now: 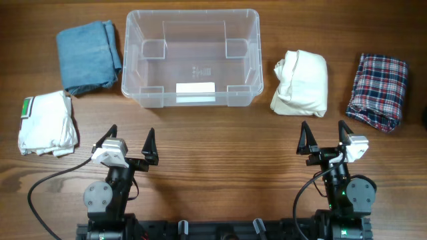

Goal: Pack container
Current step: 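Move the right gripper toward the cream folded cloth, then grasp the cream cloth with the right gripper and lift it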

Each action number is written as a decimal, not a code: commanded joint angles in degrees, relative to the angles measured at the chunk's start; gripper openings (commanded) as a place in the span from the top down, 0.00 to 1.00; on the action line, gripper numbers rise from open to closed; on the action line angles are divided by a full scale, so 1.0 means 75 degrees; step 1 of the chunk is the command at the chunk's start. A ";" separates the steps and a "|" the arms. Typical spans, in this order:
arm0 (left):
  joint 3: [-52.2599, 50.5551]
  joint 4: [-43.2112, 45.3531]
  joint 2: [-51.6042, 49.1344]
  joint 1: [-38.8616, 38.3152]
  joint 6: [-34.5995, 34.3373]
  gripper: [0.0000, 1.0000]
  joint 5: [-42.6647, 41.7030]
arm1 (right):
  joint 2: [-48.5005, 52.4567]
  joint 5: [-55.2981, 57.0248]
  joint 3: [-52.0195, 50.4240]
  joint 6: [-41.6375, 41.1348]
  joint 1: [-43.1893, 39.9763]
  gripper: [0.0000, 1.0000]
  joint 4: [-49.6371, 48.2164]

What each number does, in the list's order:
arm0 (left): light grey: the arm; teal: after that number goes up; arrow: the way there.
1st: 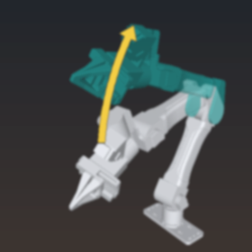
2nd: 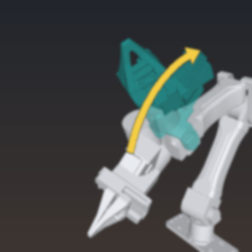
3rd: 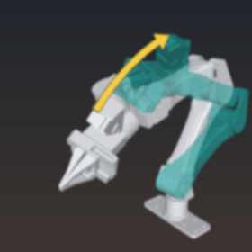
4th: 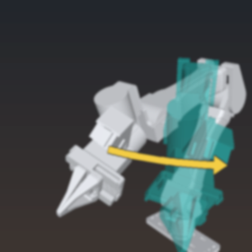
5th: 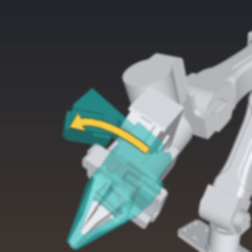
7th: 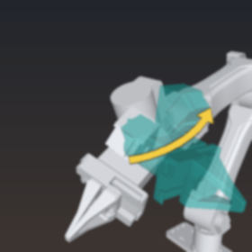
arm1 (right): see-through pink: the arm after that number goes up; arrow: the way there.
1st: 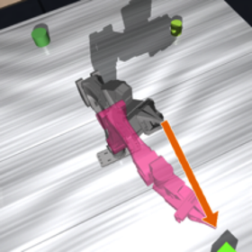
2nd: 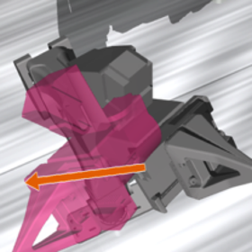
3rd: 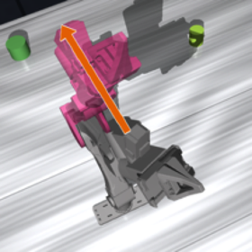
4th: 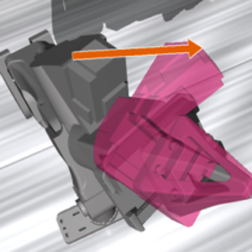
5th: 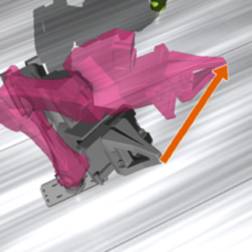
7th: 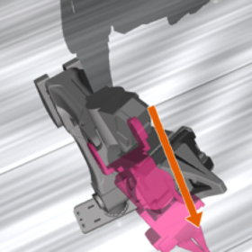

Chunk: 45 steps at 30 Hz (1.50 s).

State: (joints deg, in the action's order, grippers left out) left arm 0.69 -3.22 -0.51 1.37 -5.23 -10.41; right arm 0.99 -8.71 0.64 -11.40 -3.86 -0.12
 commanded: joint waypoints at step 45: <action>-0.0050 -0.0017 0.0017 0.0041 -0.0041 0.00 -0.0061 | 1.5600 -0.2699 1.0349 0.3518 -0.1670 0.04 0.4666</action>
State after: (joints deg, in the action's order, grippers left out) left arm 0.69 -3.25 -0.80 1.37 -5.23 -10.41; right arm 115.11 -25.76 77.47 13.41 -16.56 34.72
